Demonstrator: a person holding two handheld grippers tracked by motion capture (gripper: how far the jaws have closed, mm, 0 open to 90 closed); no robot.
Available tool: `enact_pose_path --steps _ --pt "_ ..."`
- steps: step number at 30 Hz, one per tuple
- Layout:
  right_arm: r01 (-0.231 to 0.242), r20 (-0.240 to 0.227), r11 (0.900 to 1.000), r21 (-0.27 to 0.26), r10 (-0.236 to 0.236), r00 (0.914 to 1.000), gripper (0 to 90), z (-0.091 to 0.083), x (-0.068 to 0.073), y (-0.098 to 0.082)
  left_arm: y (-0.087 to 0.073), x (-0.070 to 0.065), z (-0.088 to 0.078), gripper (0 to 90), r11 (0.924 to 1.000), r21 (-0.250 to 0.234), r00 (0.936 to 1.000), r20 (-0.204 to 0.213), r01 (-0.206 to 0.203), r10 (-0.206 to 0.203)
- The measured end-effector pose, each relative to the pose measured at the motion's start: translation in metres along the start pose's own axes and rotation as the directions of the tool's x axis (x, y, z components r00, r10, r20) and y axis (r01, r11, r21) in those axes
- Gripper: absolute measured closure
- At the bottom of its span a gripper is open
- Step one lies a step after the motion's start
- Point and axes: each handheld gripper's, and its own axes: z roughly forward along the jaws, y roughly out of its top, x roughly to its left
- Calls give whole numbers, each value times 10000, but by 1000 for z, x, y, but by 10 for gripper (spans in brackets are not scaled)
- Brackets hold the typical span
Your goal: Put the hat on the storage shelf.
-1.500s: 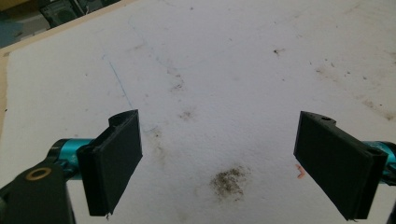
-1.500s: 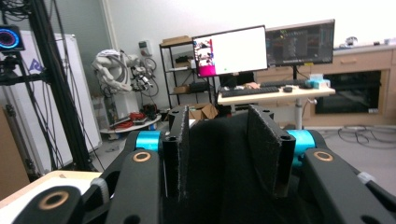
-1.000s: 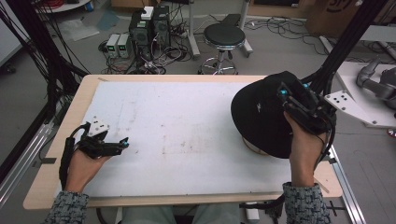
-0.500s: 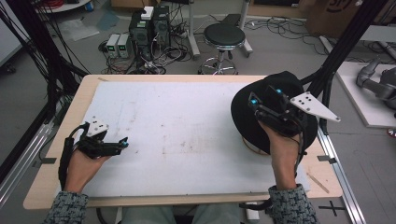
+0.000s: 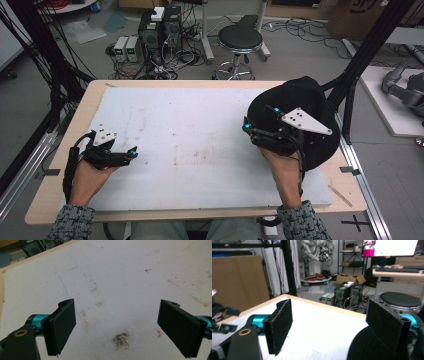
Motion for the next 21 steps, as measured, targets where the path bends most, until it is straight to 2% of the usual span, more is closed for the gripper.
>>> enact_pose_path --steps 3,5,7,10,13,18,21 --pt "-34 -223 9996 276 40 9997 170 4 5 -6 1 0 1 155 10000 -12 10000 23 -14 14" --pt "-163 -188 9990 423 171 9997 123 7 7 -11 1 -1 1 155 10000 0 10000 13 -15 15" --pt "-308 -208 9974 644 322 9993 123 9 7 -16 2 -1 2 154 10000 -28 10000 61 -52 52" --pt "-224 -287 9965 802 247 9993 123 11 9 -21 3 -2 3 154 10000 -38 10000 77 -57 58" --pt "43 -461 9924 1233 14 9989 123 13 14 -30 5 -3 5 154 9999 -65 9998 181 -94 95" --pt "140 -622 9875 1571 -43 9981 123 15 16 -40 8 -4 5 154 9999 -125 9997 209 -117 119" --pt "88 -548 9868 1618 1 9985 123 15 16 -41 9 -5 7 155 9998 -109 9995 257 -165 168"
